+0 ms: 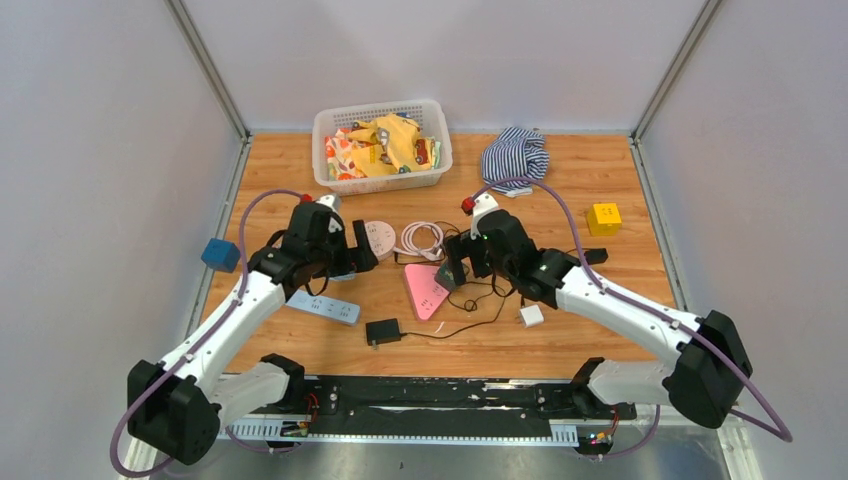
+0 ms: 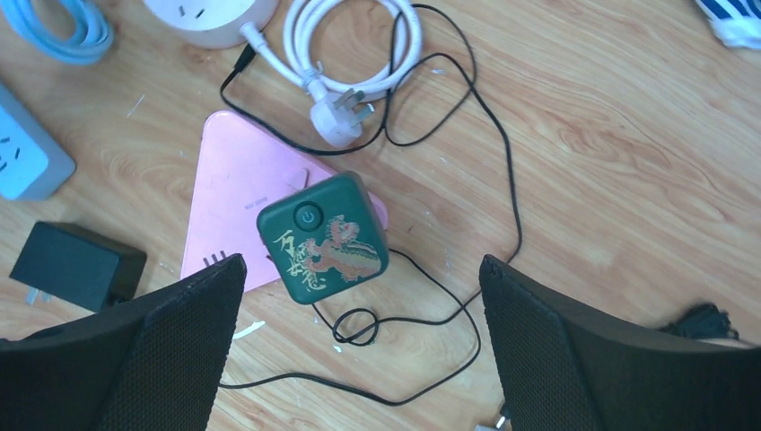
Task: Insert the plug
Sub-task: Insert the plug into the socket, then pick up the plug from the center of the board.
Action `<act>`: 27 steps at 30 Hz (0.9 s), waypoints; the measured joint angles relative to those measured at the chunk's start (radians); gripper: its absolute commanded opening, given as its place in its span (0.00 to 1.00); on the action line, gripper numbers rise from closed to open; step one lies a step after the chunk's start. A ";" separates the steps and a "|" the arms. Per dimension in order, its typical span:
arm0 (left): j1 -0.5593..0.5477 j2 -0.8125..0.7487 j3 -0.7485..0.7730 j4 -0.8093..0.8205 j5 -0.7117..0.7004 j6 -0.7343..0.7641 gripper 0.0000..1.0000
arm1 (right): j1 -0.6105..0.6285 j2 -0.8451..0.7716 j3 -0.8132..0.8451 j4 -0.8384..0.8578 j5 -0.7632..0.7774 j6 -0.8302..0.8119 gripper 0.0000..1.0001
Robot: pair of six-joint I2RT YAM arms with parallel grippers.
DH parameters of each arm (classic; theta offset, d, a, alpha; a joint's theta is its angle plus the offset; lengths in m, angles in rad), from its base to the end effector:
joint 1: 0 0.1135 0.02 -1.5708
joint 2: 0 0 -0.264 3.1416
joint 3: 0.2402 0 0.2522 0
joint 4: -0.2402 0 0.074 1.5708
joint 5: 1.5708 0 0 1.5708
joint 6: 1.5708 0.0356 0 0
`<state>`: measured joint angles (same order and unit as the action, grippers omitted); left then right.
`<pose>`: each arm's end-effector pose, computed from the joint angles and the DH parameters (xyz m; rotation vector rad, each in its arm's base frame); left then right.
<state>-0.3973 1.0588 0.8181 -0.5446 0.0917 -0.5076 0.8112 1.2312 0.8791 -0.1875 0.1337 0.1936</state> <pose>0.2018 -0.0882 0.2661 -0.0874 2.4182 -0.5380 0.1938 0.1972 0.2781 -0.5723 2.0611 0.4579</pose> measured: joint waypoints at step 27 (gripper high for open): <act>0.357 0.110 0.146 -0.098 -0.598 -0.365 0.92 | 0.000 -0.150 -0.011 -0.045 -0.104 0.098 1.00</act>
<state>-0.0402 1.1690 0.9642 -0.6422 -0.5060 -0.8730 0.8112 1.0813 0.8684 -0.2329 0.0296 0.2920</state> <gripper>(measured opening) 0.877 0.997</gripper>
